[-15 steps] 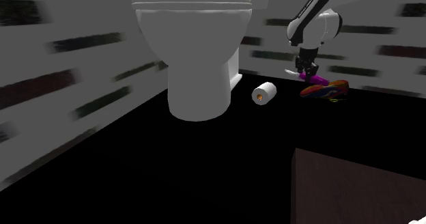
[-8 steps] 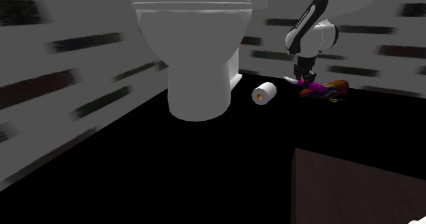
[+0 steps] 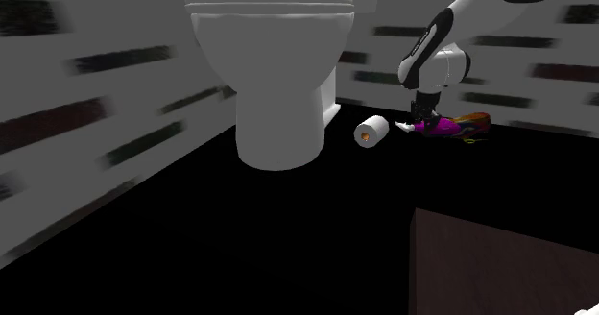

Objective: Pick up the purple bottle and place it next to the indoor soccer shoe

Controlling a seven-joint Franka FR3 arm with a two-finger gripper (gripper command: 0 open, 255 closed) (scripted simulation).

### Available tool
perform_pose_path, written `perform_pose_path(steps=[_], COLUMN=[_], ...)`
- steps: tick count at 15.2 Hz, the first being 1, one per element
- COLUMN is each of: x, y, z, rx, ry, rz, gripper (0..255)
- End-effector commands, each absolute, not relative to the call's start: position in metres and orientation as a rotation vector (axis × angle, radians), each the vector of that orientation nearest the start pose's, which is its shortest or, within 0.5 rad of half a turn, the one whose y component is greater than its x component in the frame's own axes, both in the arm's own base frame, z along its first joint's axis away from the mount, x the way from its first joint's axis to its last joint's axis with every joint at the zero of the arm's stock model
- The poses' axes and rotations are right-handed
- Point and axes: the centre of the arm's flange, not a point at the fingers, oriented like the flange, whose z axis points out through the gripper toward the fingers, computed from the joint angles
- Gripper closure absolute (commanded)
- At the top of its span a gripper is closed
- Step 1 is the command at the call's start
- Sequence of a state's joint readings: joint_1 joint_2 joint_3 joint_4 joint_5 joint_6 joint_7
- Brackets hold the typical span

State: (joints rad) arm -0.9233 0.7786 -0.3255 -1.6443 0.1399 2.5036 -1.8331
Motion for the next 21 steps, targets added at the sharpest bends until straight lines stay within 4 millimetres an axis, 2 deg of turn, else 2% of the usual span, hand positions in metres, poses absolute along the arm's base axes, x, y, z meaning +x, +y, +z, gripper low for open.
perform_pose_path(steps=[1,12,20,21], x=[0.247,0.247,0.247,0.247], y=[-0.651,-0.651,-0.651,-0.65], z=[0.178,0.118,0.118,0.117], rx=[-3.129,-3.129,-3.129,-3.128], ry=[-0.931,-0.931,-0.931,-0.931], rz=[0.209,0.209,0.209,0.209], gripper=[255,255,255,0])
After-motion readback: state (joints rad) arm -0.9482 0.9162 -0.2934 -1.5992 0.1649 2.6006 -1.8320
